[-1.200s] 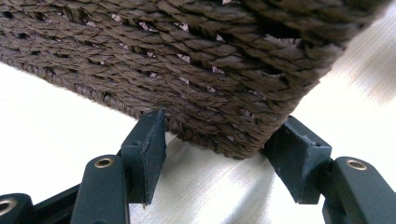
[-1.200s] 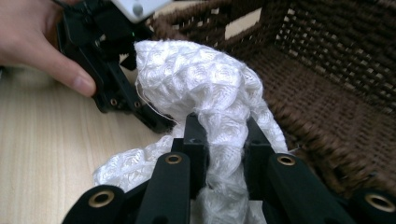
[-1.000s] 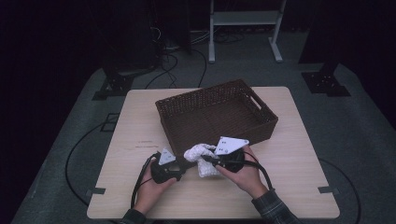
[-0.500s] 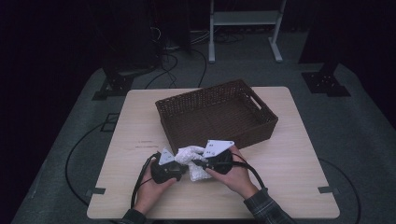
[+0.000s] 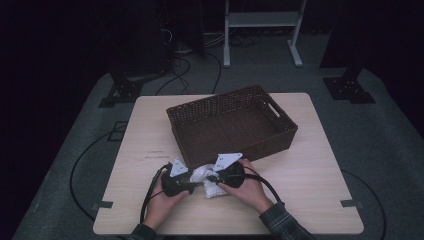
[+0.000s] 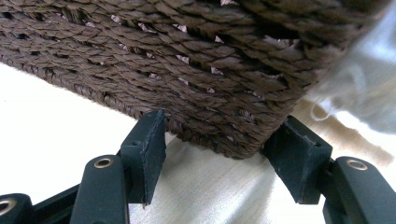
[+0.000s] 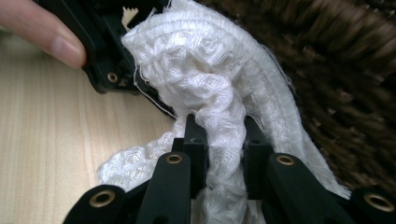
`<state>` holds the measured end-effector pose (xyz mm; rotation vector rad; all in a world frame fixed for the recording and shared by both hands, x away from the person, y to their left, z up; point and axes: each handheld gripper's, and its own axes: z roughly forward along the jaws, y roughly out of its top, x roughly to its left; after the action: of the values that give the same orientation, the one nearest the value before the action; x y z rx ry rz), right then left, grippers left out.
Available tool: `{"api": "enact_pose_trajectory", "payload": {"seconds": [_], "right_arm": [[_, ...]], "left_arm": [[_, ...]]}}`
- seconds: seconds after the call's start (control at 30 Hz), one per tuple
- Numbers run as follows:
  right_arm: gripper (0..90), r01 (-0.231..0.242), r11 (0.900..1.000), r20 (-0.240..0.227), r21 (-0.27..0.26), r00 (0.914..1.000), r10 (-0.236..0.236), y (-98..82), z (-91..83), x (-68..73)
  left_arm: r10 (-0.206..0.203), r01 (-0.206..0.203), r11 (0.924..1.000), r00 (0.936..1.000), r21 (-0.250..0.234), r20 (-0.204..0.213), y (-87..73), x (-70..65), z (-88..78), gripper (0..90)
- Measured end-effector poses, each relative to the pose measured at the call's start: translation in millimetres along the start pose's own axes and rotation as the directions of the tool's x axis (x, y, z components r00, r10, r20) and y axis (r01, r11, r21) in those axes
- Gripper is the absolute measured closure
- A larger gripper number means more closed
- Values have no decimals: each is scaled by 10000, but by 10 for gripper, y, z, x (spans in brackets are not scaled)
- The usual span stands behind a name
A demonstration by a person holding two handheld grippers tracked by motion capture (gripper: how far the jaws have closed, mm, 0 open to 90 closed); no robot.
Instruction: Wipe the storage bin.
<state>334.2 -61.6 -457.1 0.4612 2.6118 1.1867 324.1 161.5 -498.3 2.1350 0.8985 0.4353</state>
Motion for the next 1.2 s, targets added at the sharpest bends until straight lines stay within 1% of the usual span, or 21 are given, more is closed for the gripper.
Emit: {"api": "enact_pose_trajectory", "payload": {"seconds": [0.03,0.1,0.23,0.3,0.43,0.53,0.63,0.67,0.7,0.77,0.97,1.13,1.2], "right_arm": [[767,42,9999,-17,95,10000,-42,-9,13,-5],[767,-57,9997,-85,241,9999,59,-29,50,-6],[766,-75,9985,-190,551,9998,85,-81,110,-14],[766,-216,9973,-277,696,9993,236,-107,130,-23],[765,-235,9975,-264,661,9993,253,-121,96,-21],[765,-156,9989,-233,451,9996,167,-109,1,-11],[764,-231,9995,-213,199,9995,235,-123,-141,-16],[764,-367,9992,-161,150,9992,370,-135,-192,-17],[764,-362,9993,-114,64,9993,362,-153,-240,-32],[764,-528,9986,20,-43,9986,528,-192,-335,-46],[764,-792,9965,410,-262,9959,802,-316,-607,-83],[763,-972,9949,743,-283,9923,991,-443,-761,-125],[763,-1121,9932,867,-300,9897,1143,-506,-820,-149]], "left_arm": [[-1,1,10000,10000,-14,-5,0,0,1,385],[10,-10,10000,10000,-40,-10,0,0,3,385],[7,-7,10000,10000,-27,-6,0,0,3,385],[-1,1,10000,10000,-17,-1,-1,-1,2,385],[16,-16,10000,10000,-40,-2,0,1,3,385],[11,-11,10000,10000,-7,13,-1,1,0,385],[11,-11,10000,10000,-33,6,-1,1,2,385],[18,-18,10000,10000,-36,3,-1,2,2,384],[14,-14,10000,10000,-36,1,-1,1,2,384],[1,-1,10000,10000,-17,12,-2,1,1,384],[-6,6,10000,10000,-16,18,-1,1,0,384],[-21,21,10000,10000,-10,37,-1,2,0,382],[-33,33,10000,10000,-6,51,-1,4,-1,381]]}}
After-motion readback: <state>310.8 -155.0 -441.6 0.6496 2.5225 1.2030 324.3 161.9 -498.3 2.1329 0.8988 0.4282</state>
